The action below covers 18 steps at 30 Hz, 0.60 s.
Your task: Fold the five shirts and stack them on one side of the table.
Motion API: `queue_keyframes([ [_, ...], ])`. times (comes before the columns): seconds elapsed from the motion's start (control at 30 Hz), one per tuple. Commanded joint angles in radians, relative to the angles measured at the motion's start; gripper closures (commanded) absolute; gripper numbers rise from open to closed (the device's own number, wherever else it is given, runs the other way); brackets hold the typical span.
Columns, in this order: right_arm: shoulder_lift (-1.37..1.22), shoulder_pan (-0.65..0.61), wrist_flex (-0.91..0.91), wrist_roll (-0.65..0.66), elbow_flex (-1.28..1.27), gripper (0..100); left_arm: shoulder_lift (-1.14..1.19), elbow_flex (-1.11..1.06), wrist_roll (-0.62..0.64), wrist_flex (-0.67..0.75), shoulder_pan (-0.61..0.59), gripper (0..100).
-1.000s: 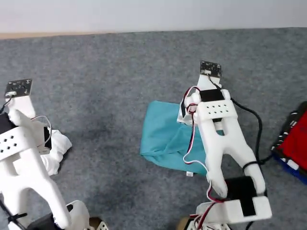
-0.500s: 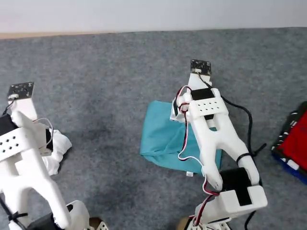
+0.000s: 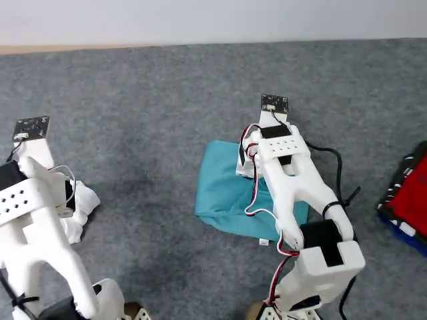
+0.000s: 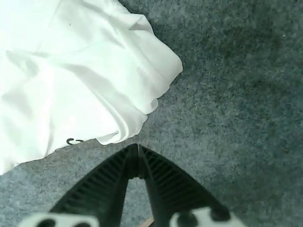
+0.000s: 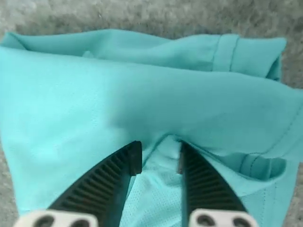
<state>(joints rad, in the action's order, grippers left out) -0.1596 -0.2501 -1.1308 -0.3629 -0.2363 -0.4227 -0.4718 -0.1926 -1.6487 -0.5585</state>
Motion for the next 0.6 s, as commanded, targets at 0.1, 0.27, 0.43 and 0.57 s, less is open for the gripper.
queue_keyframes([
  [0.1,0.005,0.025,-0.147,0.014,0.186,98.5,-0.029,0.005,-0.009,0.011,-0.003,99],
  [0.27,0.005,0.053,-0.228,0.018,0.221,98.9,-0.029,0.005,-0.009,0.011,-0.003,99],
  [0.43,-0.001,0.058,-0.242,0.02,0.218,98.4,-0.029,0.005,-0.009,0.02,-0.003,99],
  [0.57,-0.001,0.056,-0.202,0.02,0.219,97.1,-0.029,0.005,-0.009,0.025,-0.002,99],
])
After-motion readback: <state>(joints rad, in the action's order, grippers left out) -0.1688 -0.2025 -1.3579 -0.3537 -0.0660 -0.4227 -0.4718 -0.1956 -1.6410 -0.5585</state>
